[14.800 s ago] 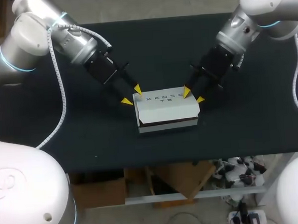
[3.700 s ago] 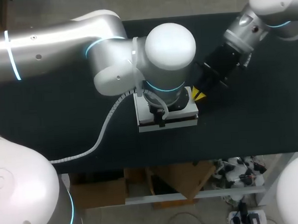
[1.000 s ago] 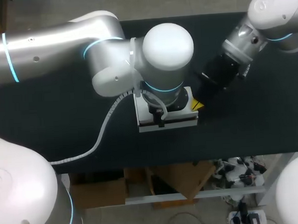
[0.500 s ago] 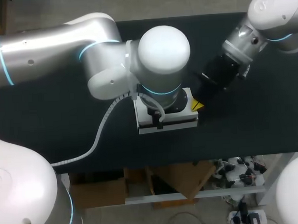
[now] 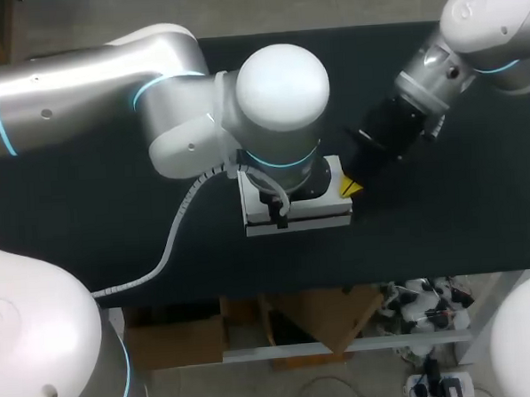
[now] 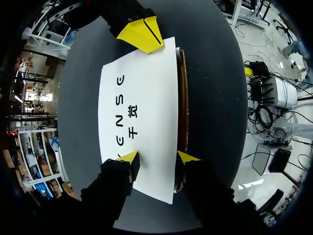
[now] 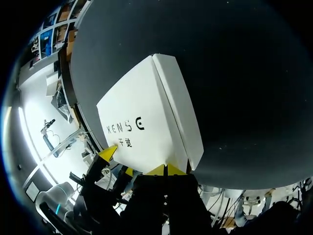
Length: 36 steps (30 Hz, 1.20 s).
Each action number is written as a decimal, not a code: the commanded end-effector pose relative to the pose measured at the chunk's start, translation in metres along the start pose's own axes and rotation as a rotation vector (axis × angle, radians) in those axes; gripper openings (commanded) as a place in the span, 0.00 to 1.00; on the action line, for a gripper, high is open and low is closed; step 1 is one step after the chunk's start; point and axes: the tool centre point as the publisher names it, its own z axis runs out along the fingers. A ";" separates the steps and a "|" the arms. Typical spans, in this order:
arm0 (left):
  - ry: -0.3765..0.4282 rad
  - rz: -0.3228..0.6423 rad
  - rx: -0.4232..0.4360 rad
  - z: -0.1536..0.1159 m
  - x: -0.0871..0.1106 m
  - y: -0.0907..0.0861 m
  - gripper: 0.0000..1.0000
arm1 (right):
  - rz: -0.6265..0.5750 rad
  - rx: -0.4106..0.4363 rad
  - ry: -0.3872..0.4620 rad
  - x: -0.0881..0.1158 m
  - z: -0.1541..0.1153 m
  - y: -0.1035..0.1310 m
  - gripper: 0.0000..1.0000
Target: Assemble the packaging by folding the flat box into shape, placing the metal phone stand inside, and closing the box properly
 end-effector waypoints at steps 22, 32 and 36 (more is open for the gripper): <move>-0.034 0.008 0.067 -0.026 0.007 0.014 0.48 | 0.003 0.004 0.000 0.000 0.002 0.003 0.00; -0.016 -0.043 0.185 -0.045 0.003 0.023 0.21 | 0.003 0.005 -0.001 0.001 0.002 0.004 0.00; 0.015 -0.097 0.215 -0.046 -0.003 0.025 0.00 | 0.002 0.005 -0.002 0.001 0.002 0.004 0.00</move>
